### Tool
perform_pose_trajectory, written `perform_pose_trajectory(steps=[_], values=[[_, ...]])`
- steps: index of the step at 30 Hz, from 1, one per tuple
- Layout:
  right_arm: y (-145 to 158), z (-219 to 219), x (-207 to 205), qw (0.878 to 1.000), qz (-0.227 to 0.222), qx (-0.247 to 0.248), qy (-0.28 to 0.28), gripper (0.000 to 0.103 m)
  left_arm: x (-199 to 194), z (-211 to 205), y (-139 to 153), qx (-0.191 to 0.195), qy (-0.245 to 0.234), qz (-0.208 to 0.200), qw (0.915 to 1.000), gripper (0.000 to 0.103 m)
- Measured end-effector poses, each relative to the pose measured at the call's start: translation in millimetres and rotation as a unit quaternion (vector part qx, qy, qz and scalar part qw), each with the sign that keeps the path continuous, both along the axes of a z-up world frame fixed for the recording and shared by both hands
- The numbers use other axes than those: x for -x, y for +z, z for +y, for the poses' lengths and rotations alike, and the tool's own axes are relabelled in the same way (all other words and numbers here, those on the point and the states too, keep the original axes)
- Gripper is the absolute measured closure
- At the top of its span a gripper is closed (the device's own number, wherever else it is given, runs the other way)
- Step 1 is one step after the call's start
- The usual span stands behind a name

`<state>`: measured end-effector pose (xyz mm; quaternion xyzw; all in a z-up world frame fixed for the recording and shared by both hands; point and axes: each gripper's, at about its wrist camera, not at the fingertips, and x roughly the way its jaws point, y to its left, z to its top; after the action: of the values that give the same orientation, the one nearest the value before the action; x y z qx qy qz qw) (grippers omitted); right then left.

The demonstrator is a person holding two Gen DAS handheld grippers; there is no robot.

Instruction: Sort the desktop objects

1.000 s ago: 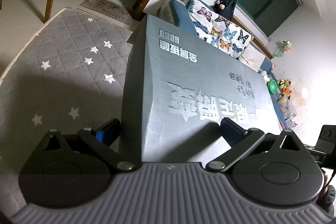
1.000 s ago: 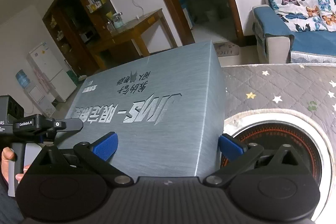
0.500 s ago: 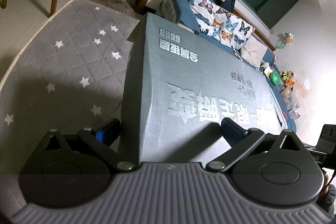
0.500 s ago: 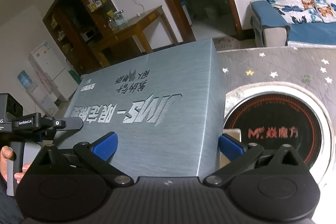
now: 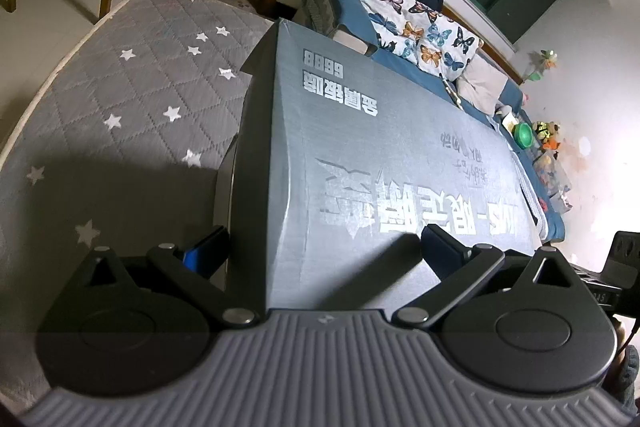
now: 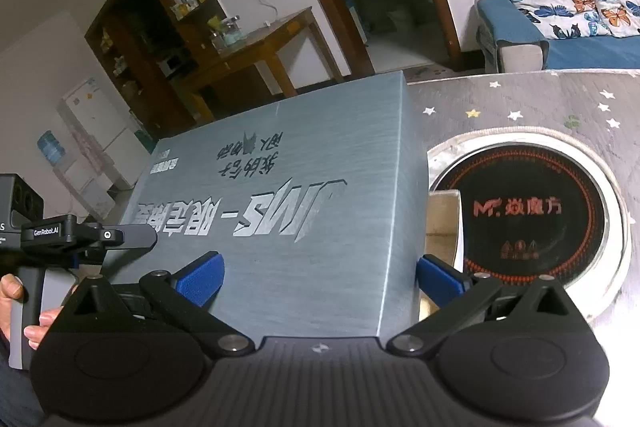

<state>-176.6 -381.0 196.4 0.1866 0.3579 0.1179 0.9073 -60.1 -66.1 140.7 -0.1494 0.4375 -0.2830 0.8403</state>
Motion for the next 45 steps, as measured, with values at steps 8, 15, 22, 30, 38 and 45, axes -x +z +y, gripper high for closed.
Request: perform_pose_trajectory(steps=[8, 15, 22, 30, 38, 45], values=[[-8.5, 8.4, 37.9, 1.0, -0.003, -0.003, -0.003, 0.0, 39.1, 9.4, -4.2, -0.005, -0.003, -0.008, 1.0, 0.002], [-13.5, 22.1, 78.7, 1.0, -0.01, -0.001, -0.007, 0.0, 79.3, 22.3, -10.3, -0.005, -0.007, -0.007, 0.9999, 0.002], [-13.1, 34.4, 113.3, 1.0, -0.019, 0.002, -0.012, 0.0, 113.9, 34.8, -11.2, -0.003, -0.01, -0.015, 0.9998, 0.002], [-14.2, 49.1, 150.7, 1.0, -0.021, 0.018, -0.014, 0.0, 142.9, 42.2, -18.4, -0.006, -0.027, -0.004, 0.9996, 0.001], [-30.0, 55.5, 172.9, 1.0, 0.005, 0.007, -0.022, 0.0, 159.6, 44.6, -35.2, -0.023, -0.042, 0.013, 0.9988, 0.0], [-49.3, 52.0, 177.8, 0.999, 0.037, -0.009, -0.026, 0.0, 163.9, 43.7, -53.4, -0.033, -0.05, 0.041, 0.9974, 0.001]])
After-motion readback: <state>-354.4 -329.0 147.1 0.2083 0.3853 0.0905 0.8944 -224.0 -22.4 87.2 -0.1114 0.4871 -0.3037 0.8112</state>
